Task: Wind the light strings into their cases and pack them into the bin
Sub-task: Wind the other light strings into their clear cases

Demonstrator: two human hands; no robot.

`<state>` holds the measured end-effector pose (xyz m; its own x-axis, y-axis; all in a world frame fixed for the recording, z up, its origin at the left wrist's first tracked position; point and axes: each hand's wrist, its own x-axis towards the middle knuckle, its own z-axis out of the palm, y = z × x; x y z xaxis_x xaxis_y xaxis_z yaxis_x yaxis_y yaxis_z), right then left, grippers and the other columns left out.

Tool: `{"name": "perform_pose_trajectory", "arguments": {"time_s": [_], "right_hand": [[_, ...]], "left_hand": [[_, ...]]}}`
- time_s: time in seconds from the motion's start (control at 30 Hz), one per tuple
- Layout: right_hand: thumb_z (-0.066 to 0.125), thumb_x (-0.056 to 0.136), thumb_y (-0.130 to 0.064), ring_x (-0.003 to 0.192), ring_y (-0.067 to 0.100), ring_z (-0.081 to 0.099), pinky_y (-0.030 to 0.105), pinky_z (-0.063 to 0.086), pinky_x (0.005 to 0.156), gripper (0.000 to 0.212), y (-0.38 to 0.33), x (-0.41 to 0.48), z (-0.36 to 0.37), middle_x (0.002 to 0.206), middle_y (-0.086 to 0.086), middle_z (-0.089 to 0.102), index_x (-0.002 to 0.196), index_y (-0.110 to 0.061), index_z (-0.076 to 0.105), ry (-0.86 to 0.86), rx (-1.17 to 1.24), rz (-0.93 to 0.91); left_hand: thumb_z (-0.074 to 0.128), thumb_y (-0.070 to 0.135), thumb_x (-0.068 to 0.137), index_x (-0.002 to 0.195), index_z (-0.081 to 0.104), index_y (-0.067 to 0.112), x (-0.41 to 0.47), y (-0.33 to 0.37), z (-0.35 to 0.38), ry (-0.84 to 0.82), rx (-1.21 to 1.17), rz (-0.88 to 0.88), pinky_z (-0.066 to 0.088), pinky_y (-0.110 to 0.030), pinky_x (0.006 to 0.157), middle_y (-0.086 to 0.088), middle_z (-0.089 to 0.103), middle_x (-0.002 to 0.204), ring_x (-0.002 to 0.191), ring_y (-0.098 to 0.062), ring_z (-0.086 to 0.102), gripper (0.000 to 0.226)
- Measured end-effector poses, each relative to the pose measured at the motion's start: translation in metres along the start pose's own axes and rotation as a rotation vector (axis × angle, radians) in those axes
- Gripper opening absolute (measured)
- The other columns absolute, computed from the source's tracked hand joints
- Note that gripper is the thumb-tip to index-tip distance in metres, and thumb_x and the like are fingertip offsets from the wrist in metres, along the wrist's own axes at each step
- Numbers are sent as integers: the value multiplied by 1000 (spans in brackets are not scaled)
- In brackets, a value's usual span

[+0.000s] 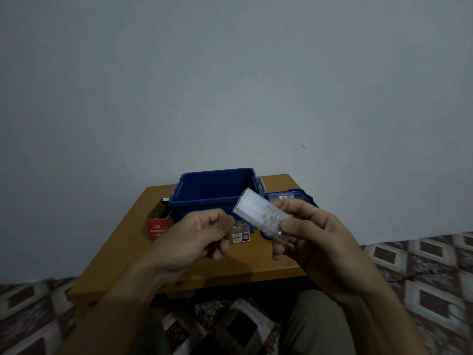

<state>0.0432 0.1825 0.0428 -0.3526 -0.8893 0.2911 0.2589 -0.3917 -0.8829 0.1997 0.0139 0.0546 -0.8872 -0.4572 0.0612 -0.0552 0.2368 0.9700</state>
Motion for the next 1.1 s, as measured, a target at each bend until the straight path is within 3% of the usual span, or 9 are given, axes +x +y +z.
{"name": "perform_pose_trajectory", "arguments": {"time_s": [0.1,0.2,0.3,0.4,0.53,0.6,0.83,1.0,1.1], "right_hand": [[70,80,-7,65,23,59,31,55,62,27,-1,-4,-1,93,17,64,107,-6,71,-150,-96,44],[74,83,-14,67,22,61,31,54,67,26,-2,-7,0,87,11,63,108,-9,70,-265,-277,77],[70,89,-10,70,19,62,29,53,67,18,-4,-9,3,85,5,65,106,-14,71,-288,-470,84],[68,93,-10,74,23,64,33,54,68,18,-3,-10,7,89,9,68,104,-25,72,-248,-682,54],[70,90,-20,77,11,66,28,54,68,20,4,-6,8,91,-5,70,102,-36,67,-95,-898,-9],[69,89,-23,73,12,64,32,56,64,20,7,-5,8,88,-7,69,102,-37,65,10,-962,-83],[67,88,-25,71,26,66,54,55,63,18,11,-4,7,82,-3,65,102,-37,66,194,-858,-275],[68,90,-23,72,26,66,54,57,66,19,16,-2,9,81,-6,66,103,-36,67,227,-849,-261],[68,88,-24,74,23,68,51,58,67,19,17,0,10,83,-7,67,104,-35,67,257,-809,-255]], "left_hand": [[59,37,89,98,62,-5,2,11,-10,-32,107,4,46,-25,63,-8,58,73,66,-18,52,43],[59,41,88,74,62,15,1,27,-11,-82,260,10,42,-20,58,-3,56,67,63,-15,49,30],[60,48,86,62,61,26,-3,40,-6,-123,352,-3,40,-26,58,-3,54,62,60,-18,45,33],[63,53,85,62,63,24,-6,47,1,-29,471,30,39,-32,59,-7,55,63,60,-21,45,37],[65,39,93,68,66,16,-10,50,13,165,542,92,39,-15,50,1,52,54,50,-9,44,34],[63,33,95,75,70,13,-14,49,20,219,471,82,40,-16,51,7,54,51,45,-3,46,29],[62,19,96,92,69,6,-25,33,44,316,-8,38,32,-17,41,-3,57,58,44,-9,40,14],[63,22,96,78,66,8,-20,22,44,343,15,-48,34,-20,44,3,57,52,45,-10,42,23],[63,32,96,80,68,6,-16,19,40,335,75,-83,35,-23,47,-2,57,58,47,-11,42,32]]}}
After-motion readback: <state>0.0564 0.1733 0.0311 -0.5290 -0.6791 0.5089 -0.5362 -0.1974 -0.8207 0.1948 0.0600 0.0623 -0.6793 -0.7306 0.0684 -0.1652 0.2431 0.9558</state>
